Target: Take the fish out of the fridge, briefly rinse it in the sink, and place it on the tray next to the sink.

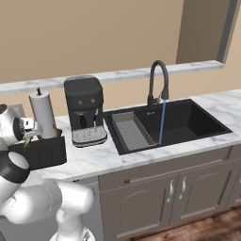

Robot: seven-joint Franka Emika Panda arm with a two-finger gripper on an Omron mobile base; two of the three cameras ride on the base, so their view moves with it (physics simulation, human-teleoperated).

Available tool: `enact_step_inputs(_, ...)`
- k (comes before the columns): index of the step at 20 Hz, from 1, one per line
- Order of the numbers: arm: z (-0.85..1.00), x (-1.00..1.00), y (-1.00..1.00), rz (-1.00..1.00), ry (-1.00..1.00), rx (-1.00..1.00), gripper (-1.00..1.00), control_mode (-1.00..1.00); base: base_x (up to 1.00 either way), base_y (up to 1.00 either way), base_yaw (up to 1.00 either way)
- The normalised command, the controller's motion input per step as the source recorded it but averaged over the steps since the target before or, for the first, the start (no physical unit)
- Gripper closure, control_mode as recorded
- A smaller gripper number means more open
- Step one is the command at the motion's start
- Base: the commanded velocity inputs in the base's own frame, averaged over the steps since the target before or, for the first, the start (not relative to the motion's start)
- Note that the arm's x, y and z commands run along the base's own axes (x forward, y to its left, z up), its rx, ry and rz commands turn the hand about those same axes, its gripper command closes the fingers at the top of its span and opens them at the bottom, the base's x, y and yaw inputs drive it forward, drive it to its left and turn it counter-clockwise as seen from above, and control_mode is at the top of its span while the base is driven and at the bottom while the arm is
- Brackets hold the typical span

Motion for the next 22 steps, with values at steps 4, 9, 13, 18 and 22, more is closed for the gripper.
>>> enact_step_inputs(4,0.0,0.03,0.0,0.0,0.0,0.0,-1.0,-1.0,0.0,0.0,0.0)
enact_step_inputs(9,0.27,-0.5,-0.09,-0.04,-0.16,0.01,-1.0,-1.0,0.0,0.0,0.0)
enact_step_inputs(13,0.4,-1.0,-0.12,-0.02,-0.41,0.0,-1.0,-1.0,0.0,0.0,0.0)
enact_step_inputs(18,0.32,-1.0,-0.37,-0.03,-0.52,0.07,-1.0,-1.0,0.0,0.0,0.0)
enact_step_inputs(22,0.5,-0.99,-0.9,-0.07,-0.47,0.26,-1.0,-1.0,0.0,0.0,0.0)
